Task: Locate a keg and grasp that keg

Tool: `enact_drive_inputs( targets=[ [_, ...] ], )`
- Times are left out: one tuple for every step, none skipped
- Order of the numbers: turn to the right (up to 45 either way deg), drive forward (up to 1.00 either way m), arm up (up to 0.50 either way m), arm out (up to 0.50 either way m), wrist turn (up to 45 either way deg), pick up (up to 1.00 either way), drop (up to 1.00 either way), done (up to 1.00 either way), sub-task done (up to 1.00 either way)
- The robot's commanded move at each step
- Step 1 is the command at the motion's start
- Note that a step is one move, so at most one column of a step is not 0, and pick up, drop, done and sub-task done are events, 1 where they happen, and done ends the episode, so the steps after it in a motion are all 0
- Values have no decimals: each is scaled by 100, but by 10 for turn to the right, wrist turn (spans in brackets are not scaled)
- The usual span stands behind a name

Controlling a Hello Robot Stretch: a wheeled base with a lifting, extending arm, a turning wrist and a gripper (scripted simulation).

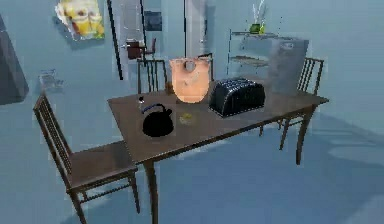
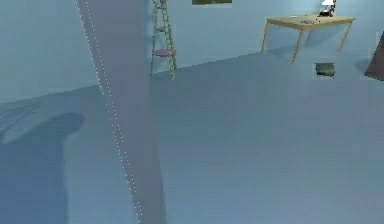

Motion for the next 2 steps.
enact_drive_inputs(
  targets=[
    [0,45,0,0,0,0,0,0,0],
    [450,0,0,0,0,0,0,0,0]
  ],
)
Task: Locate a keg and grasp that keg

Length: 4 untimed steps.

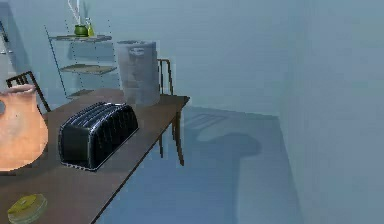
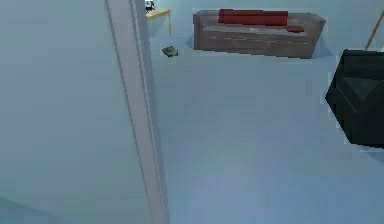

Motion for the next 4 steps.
enact_drive_inputs(
  targets=[
    [150,0,0,0,0,0,0,0,0],
    [0,100,0,0,0,0,0,0,0],
    [210,0,0,0,0,0,0,0,0],
    [0,5,0,0,0,0,0,0,0]
  ],
)
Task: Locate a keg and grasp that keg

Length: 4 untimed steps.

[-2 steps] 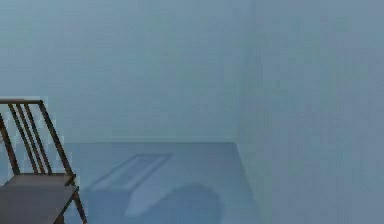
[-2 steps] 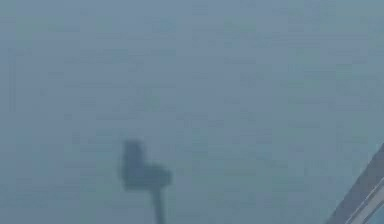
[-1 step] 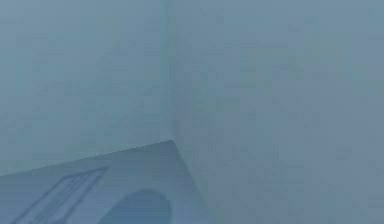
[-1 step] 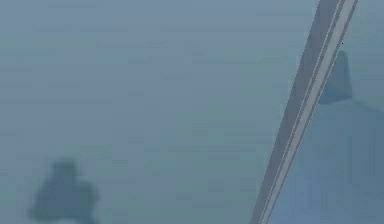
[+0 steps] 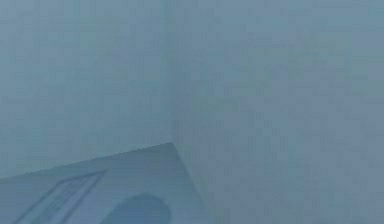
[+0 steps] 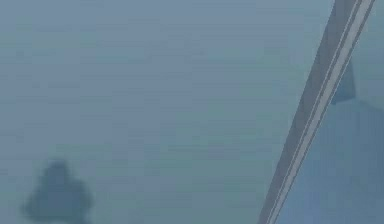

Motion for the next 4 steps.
enact_drive_inputs(
  targets=[
    [-450,0,0,0,0,0,0,0,0],
    [-450,0,0,0,0,0,0,0,0],
    [-450,0,0,0,0,0,0,0,0],
    [-360,0,0,0,0,0,0,0,0]
  ],
)
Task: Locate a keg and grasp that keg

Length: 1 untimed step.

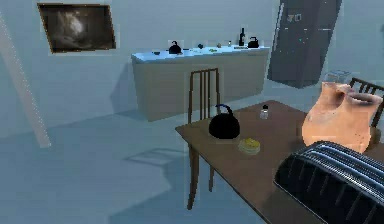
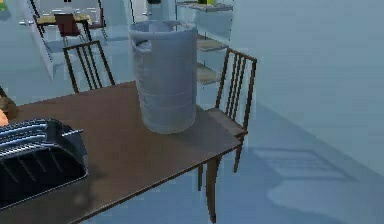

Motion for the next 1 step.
enact_drive_inputs(
  targets=[
    [-30,0,0,0,0,0,0,0,0]
  ],
)
